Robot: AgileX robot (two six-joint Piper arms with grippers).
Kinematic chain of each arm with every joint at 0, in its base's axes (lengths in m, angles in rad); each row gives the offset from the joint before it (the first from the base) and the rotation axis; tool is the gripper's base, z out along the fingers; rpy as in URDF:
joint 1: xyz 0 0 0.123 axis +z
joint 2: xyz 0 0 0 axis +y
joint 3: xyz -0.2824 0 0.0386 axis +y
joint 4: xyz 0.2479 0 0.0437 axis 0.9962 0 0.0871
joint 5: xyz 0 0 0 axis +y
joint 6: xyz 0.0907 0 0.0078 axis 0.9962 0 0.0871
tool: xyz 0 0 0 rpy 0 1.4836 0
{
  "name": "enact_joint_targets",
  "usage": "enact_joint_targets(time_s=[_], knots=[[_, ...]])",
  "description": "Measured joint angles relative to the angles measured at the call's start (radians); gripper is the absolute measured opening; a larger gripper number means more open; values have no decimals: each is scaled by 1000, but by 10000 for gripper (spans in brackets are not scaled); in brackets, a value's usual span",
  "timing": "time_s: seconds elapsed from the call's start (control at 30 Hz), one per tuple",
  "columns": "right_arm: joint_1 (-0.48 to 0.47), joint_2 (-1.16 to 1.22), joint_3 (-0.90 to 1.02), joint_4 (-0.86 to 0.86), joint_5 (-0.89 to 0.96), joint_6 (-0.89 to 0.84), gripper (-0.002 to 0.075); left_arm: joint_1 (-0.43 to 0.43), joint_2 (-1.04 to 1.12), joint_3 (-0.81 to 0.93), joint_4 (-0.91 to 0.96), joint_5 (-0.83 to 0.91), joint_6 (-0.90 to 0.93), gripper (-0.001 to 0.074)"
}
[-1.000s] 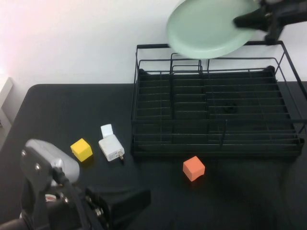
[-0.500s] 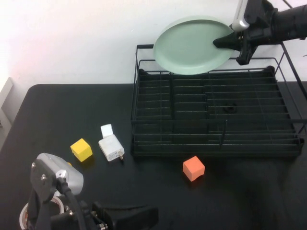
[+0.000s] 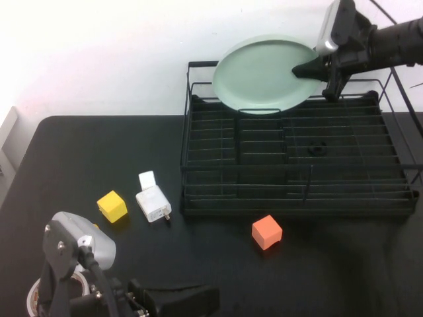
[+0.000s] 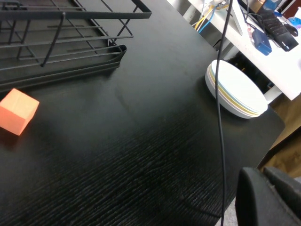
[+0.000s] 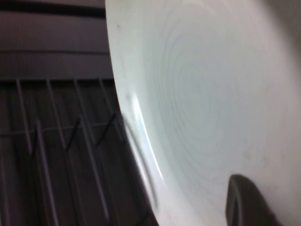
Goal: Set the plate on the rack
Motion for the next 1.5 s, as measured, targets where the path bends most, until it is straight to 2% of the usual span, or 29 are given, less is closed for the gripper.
enact_joint_targets(time_s=[0.47, 0.53, 0.7, 0.8, 0.93, 1.07, 1.13, 1.3, 1.4, 1.5], knots=[[0, 28, 0, 1, 9, 7, 134, 0, 0, 0, 0, 0, 0, -1], [0, 28, 0, 1, 9, 24, 176, 0, 0, 0, 0, 0, 0, -1], [0, 28, 0, 5, -33, 93, 353, 0, -2, 13, 0, 6, 0, -1], [0, 28, 0, 5, -57, 132, 388, 0, -2, 38, 0, 31, 0, -1], [0, 26, 0, 5, -64, 211, 396, 0, -2, 79, 2, 51, -16, -1], [-2, -12, 0, 3, -71, 298, 340, 0, -2, 109, 2, 51, -36, -1], [-6, -45, 0, 3, -89, 339, 280, 0, -2, 116, 3, 47, -36, -1], [-25, -143, 0, 7, -148, 416, 76, 0, -2, 118, 3, 33, -36, -1], [-35, -186, 0, 7, -125, 431, 22, 0, -2, 118, 3, 31, -36, -1], [-38, -215, 0, 4, -53, 456, 6, 0, -2, 118, 3, 29, -31, -1]])
